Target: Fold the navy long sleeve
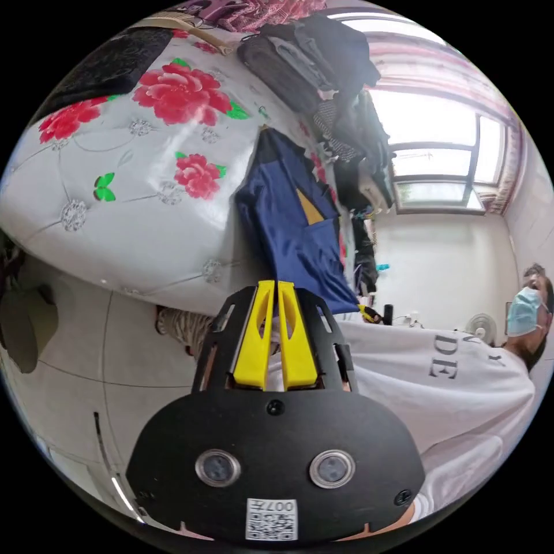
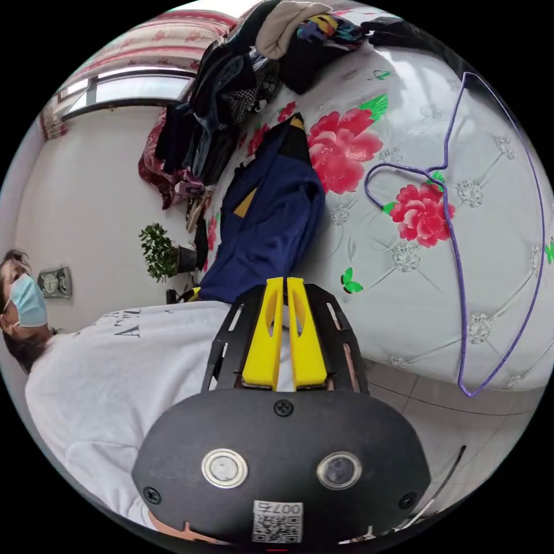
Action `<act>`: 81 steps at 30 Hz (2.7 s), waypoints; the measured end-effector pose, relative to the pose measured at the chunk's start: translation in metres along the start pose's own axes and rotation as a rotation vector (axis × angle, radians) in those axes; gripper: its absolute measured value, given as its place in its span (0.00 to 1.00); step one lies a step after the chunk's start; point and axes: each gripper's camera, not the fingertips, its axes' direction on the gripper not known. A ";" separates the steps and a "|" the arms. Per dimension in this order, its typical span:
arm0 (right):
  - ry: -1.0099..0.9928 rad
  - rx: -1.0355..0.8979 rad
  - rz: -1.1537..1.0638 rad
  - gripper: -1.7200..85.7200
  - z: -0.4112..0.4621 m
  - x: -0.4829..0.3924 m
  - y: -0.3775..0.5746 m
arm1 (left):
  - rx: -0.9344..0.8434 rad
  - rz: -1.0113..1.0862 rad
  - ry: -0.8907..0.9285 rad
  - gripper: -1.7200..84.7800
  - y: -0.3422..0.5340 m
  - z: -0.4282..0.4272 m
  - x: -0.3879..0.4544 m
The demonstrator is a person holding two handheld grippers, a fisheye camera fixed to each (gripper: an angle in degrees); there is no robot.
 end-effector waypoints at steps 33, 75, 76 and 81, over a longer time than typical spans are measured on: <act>-0.124 0.450 0.466 0.12 0.108 0.067 -0.161 | 0.180 -0.170 -0.151 0.11 -0.154 0.071 -0.004; -0.168 -0.165 0.033 0.09 0.340 -0.089 -0.218 | 0.023 -0.093 0.171 0.10 -0.194 0.067 -0.118; -0.158 -0.144 0.023 0.08 0.334 -0.094 -0.216 | 0.019 -0.066 0.166 0.10 -0.197 0.066 -0.114; -0.245 -0.063 -0.004 0.07 0.281 -0.115 -0.184 | -0.002 0.040 0.211 0.10 -0.191 0.054 -0.084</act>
